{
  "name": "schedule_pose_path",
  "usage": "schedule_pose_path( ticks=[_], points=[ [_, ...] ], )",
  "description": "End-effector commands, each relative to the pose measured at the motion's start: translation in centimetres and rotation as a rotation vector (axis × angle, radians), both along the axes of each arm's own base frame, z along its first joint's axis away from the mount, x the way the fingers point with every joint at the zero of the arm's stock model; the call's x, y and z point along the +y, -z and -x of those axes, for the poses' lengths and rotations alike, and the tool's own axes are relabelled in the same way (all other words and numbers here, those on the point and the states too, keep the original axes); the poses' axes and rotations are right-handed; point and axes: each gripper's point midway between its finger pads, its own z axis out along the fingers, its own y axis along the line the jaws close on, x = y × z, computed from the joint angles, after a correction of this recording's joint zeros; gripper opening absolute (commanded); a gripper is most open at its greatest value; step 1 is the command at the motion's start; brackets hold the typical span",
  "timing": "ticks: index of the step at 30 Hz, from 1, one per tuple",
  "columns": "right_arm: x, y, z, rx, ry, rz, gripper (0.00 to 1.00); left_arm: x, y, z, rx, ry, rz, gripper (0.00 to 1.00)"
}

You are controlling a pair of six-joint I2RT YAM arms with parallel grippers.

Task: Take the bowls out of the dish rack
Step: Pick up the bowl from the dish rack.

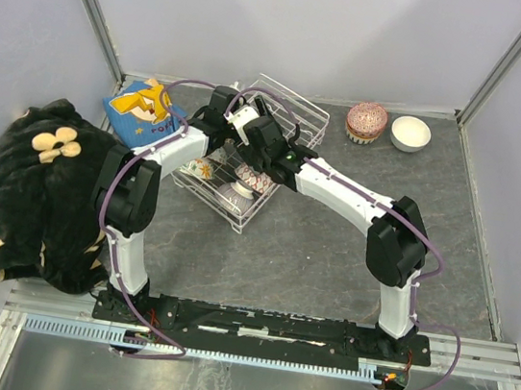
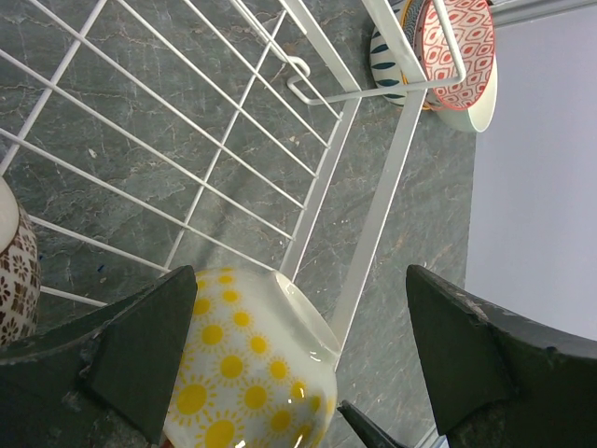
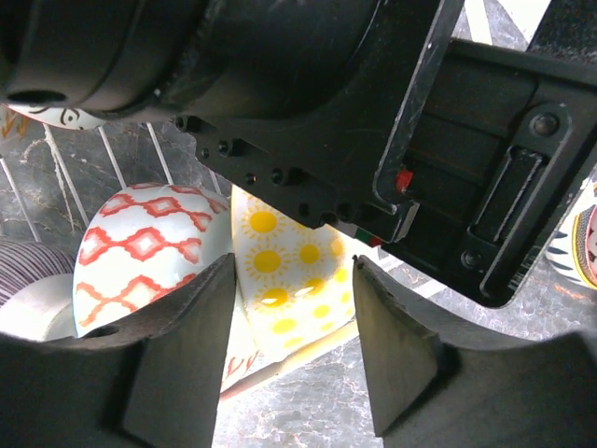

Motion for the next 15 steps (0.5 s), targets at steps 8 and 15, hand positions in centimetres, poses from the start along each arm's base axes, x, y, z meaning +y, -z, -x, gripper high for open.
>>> schedule_pose_path(
  ticks=[8, 15],
  points=[
    [0.3, -1.7, -1.0, -0.031, 0.032, -0.053, 0.53, -1.8, -1.0, 0.0, -0.06, 0.063, 0.017, 0.99],
    [-0.3, -1.7, -1.3, -0.022, 0.047, -0.066, 0.51, -2.3, -1.1, -0.2, -0.063, 0.07, 0.022, 0.99]
  ],
)
